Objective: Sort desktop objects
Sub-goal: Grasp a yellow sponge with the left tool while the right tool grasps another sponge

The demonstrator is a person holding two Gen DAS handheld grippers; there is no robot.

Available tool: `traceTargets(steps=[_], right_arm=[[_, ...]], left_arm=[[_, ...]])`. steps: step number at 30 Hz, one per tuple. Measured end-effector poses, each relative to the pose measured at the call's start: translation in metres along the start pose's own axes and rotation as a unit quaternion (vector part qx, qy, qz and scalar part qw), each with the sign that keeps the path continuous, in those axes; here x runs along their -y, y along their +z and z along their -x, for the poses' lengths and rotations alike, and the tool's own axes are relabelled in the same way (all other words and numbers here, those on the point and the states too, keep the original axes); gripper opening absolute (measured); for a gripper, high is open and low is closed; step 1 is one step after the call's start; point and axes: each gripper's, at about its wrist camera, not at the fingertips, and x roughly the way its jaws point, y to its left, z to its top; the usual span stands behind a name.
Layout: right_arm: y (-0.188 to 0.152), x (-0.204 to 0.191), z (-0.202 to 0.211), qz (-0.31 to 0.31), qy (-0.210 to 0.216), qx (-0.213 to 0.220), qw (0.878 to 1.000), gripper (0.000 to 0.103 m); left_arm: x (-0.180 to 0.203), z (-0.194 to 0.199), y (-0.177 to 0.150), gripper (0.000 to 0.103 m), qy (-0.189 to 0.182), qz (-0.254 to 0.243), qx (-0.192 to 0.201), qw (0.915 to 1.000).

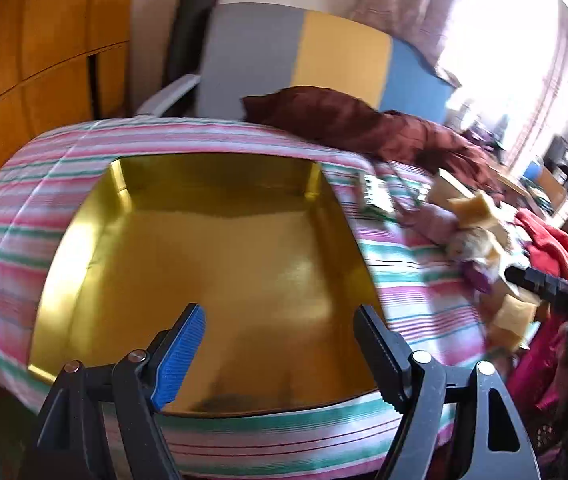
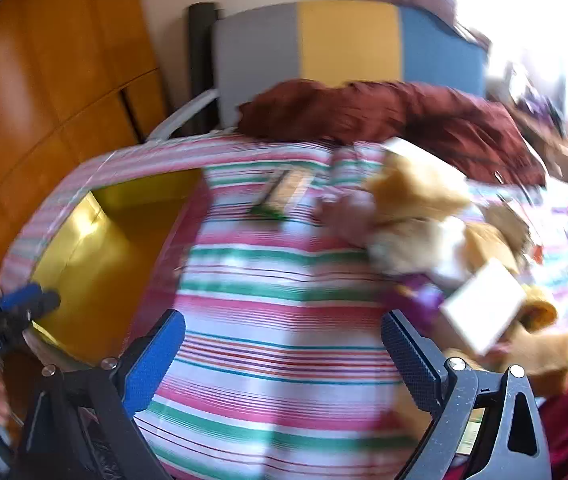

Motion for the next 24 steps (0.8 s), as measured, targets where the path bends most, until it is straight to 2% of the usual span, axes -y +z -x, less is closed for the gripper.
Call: traceTargets(steps=[5, 8, 12, 16, 19, 21, 24], right_arm=[[0.012, 0.074, 0.027, -0.089, -0.030, -0.011, 0.996, 0.099], [0.013, 0.110, 0.039, -0.123, -0.056, -0.017, 0.991, 0.100], [0.009, 0.158, 0.048, -0.157, -0.111, -0.035, 0.981, 0.100], [0.000, 0.195, 0.039, -0.197, -0.119, -0.067, 0.971, 0.100], [-0.008, 0.213, 0.026, -0.228, -0.105, -0.089, 0.964, 0.099], [-0.008, 0.214, 0.022, -0.226, -0.101, -0.095, 0.964, 0.099], [-0.009, 0.214, 0.014, -0.227, -0.119, -0.113, 0.960, 0.099]], left_arm=[[0.041, -0.006, 0.009, 0.078, -0.056, -0.052, -0.016, 0.9969], [0.072, -0.014, 0.012, 0.078, -0.099, -0.082, -0.030, 0.9913], [0.117, -0.026, 0.013, 0.078, -0.162, -0.122, -0.053, 0.9777], [0.162, -0.046, 0.008, 0.078, -0.219, -0.154, -0.087, 0.9594], [0.187, -0.058, 0.002, 0.078, -0.241, -0.170, -0.107, 0.9495], [0.204, -0.067, -0.003, 0.078, -0.256, -0.182, -0.121, 0.9418], [0.224, -0.079, -0.010, 0.078, -0.265, -0.200, -0.134, 0.9337]])
